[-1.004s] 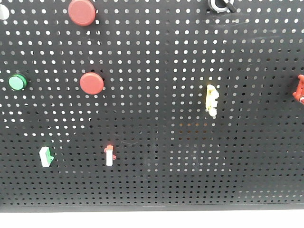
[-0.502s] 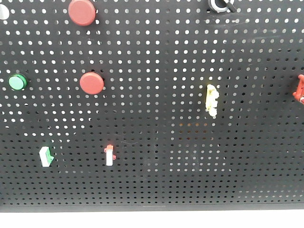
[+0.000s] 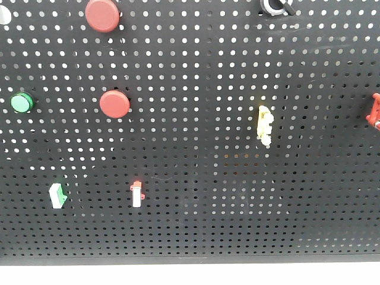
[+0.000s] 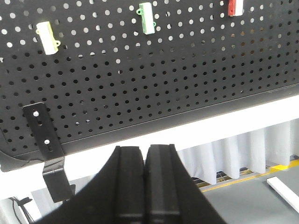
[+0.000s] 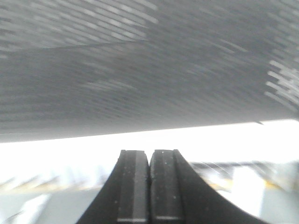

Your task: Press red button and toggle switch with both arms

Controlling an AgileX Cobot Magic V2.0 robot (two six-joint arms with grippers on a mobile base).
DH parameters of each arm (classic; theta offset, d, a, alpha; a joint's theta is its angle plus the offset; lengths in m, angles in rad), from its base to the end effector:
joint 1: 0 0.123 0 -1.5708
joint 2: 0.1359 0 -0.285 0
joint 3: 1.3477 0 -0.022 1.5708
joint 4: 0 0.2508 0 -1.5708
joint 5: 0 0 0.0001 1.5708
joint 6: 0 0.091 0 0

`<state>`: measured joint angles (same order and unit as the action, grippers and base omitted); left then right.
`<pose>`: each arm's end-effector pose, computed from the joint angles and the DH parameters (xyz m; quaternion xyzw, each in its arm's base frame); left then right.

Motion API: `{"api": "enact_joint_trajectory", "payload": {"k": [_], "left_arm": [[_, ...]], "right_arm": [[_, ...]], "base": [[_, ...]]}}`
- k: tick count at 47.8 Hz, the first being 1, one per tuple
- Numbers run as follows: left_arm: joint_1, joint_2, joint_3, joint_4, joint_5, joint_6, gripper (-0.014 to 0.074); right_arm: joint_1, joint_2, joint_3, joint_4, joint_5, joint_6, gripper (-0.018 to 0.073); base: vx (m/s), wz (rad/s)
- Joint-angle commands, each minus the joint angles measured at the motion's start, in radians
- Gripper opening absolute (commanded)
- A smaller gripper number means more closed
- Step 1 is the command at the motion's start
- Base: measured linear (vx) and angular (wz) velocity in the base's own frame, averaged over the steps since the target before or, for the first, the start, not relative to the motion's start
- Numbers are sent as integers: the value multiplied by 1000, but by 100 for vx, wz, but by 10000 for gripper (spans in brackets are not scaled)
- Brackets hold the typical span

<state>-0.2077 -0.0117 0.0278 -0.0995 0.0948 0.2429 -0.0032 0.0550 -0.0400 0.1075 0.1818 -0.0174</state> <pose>0.0554 -0.0126 0.1959 0.1283 0.7037 -0.0257 0.6984 0.0592 0.0016 0.2072 0.0276 0.7439 0.0356 0.6668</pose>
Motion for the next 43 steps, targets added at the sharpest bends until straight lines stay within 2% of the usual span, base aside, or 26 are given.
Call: {"api": "enact_joint_trajectory", "payload": {"k": [1,5,14,43], "left_arm": [[2,-16,33,-1,-85,-9,2],[2,-16,33,-1,-85,-9,2],[2,-16,33,-1,-85,-9,2],[2,-16,33,-1,-85,-9,2]], "right_arm": [[-14,-74,41,-65,-121,17,-3],[-8,-80,84,-61,-150,2,-3],[-10,-77,82,-49,-93,5,-3],[-10,-82,82,-50,-92,5,-3]], "base": [[0,0],[0,0],[0,0],[0,0]]}}
